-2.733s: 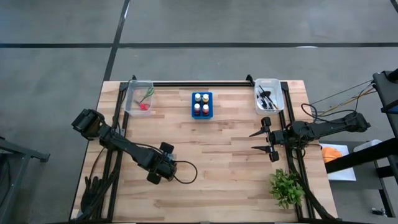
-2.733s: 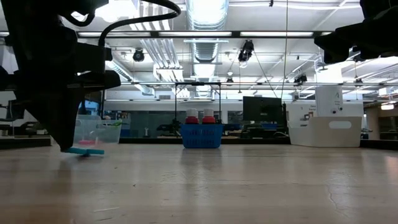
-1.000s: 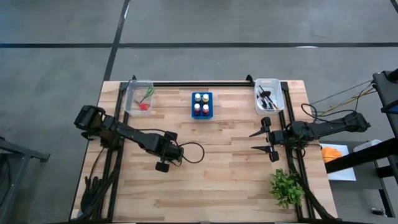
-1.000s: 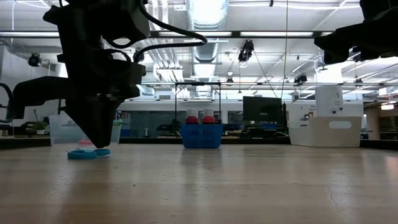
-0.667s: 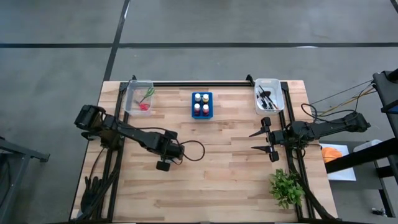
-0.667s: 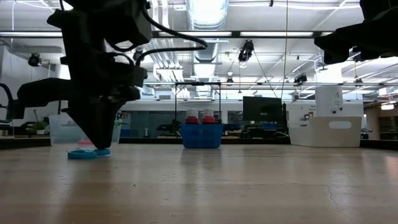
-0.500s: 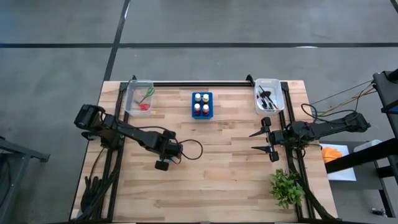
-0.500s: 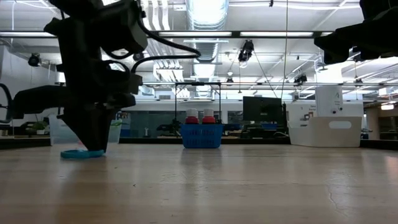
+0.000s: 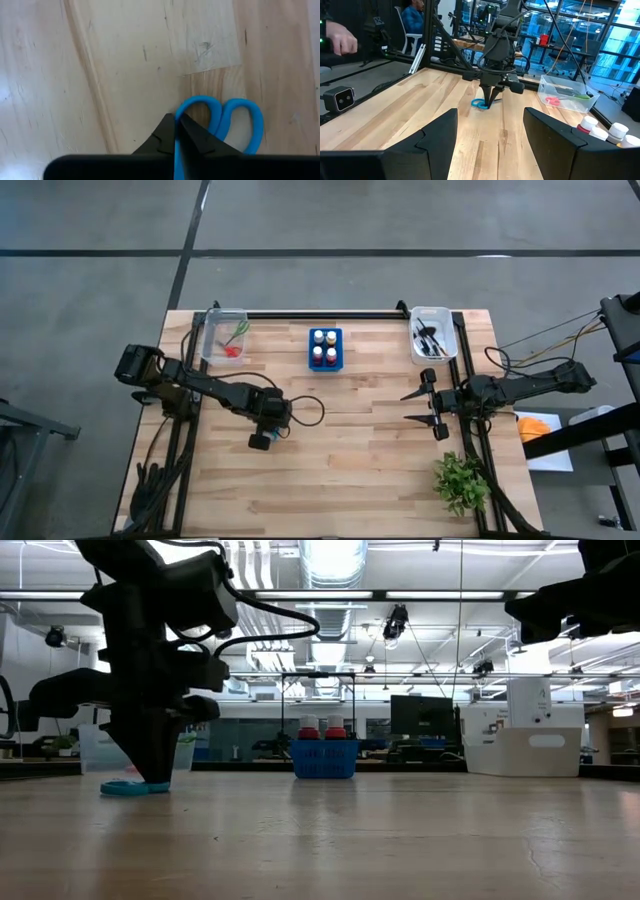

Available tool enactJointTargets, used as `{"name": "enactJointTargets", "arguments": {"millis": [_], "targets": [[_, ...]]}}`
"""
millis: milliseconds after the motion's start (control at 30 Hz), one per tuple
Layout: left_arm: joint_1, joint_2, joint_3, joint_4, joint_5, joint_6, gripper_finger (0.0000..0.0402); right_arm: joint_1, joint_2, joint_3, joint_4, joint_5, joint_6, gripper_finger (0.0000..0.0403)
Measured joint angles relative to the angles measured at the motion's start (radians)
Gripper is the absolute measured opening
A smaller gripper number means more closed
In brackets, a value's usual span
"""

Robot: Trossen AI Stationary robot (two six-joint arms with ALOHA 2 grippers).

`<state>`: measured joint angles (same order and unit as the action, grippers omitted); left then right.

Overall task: Pick & Place Paint Supplies
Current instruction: Put the blue scissors into the transparent bin

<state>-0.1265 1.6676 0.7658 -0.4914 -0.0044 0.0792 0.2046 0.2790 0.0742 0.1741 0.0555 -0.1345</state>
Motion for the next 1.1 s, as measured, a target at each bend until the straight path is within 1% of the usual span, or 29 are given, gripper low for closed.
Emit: {"name": "enactJointTargets", "arguments": {"millis": [200,367,500,600,800,1000,1100], "targets": [[-0.006,-0.020,-0.004,0.008,-0.001,0.009,0.0008,0.000,0.000,0.000,0.000,0.000,0.000,0.0226],[-0.029,-0.095,-0.016,0.028,-0.026,0.014,0.0003,0.000,0.000,0.000,-0.001,0.000,-0.002,0.0226],[-0.047,-0.165,-0.018,0.035,-0.077,0.008,0.0002,0.000,0.000,0.000,-0.001,0.000,-0.002,0.0226],[-0.062,-0.183,-0.027,0.013,-0.150,-0.010,0.0002,0.000,0.000,0.000,-0.001,0.000,-0.002,0.0226],[-0.089,-0.190,-0.025,0.032,-0.304,-0.034,0.0002,0.000,0.001,-0.003,-0.001,-0.001,-0.003,0.0226],[-0.121,-0.190,-0.024,0.057,-0.551,-0.058,0.0002,0.000,0.002,-0.003,0.000,-0.001,-0.003,0.0226],[-0.141,-0.191,-0.024,0.062,-0.715,-0.088,0.0002,0.000,0.003,-0.003,0.001,-0.001,-0.003,0.0226]]}}
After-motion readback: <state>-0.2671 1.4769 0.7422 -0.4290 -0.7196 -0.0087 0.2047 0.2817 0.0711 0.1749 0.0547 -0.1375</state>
